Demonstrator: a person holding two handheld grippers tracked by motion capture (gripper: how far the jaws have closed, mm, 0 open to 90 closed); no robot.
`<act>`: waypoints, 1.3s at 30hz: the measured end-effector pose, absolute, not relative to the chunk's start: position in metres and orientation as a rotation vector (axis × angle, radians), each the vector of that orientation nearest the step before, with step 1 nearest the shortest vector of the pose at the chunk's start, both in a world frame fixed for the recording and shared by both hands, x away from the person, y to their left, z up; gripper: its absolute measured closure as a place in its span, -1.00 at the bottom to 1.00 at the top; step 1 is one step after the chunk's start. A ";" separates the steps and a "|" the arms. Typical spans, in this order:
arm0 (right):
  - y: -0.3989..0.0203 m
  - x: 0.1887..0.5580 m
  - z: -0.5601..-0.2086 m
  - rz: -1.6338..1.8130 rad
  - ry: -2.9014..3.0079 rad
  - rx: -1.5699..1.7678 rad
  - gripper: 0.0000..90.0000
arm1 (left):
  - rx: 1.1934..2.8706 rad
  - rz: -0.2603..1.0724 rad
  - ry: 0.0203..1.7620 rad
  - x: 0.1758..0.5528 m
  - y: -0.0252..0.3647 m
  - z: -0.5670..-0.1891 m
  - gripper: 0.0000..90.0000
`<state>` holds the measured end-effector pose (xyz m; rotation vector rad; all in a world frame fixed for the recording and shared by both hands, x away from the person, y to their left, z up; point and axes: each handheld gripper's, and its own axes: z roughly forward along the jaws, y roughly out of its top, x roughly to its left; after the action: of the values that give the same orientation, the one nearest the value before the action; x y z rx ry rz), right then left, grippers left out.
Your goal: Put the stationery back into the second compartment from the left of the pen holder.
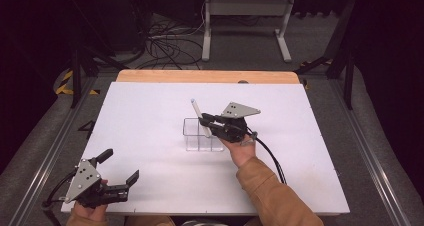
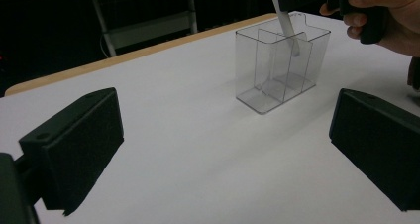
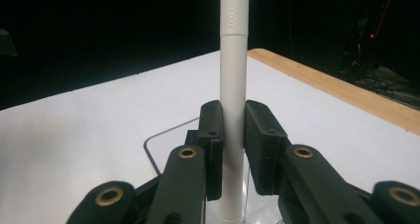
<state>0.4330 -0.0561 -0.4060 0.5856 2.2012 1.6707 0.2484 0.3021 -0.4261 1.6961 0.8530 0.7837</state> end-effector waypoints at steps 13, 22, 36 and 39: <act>-0.058 0.429 -0.415 1.646 2.244 0.595 0.73 | 1.694 0.784 0.851 0.249 0.302 -0.426 -0.98; -0.065 0.422 -0.403 1.613 2.221 0.614 -0.17 | 1.697 0.780 0.853 0.249 0.301 -0.426 -0.98; -0.088 0.401 -0.372 1.580 2.168 0.552 -0.59 | 1.702 0.781 0.838 0.252 0.299 -0.425 -0.98; -0.095 0.397 -0.368 1.576 2.159 0.559 -0.62 | 1.696 0.774 0.841 0.253 0.299 -0.425 -0.98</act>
<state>0.3975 -0.0950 -0.3682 0.5587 2.1594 1.5760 0.2532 0.2987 -0.4246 1.6959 0.8409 0.7735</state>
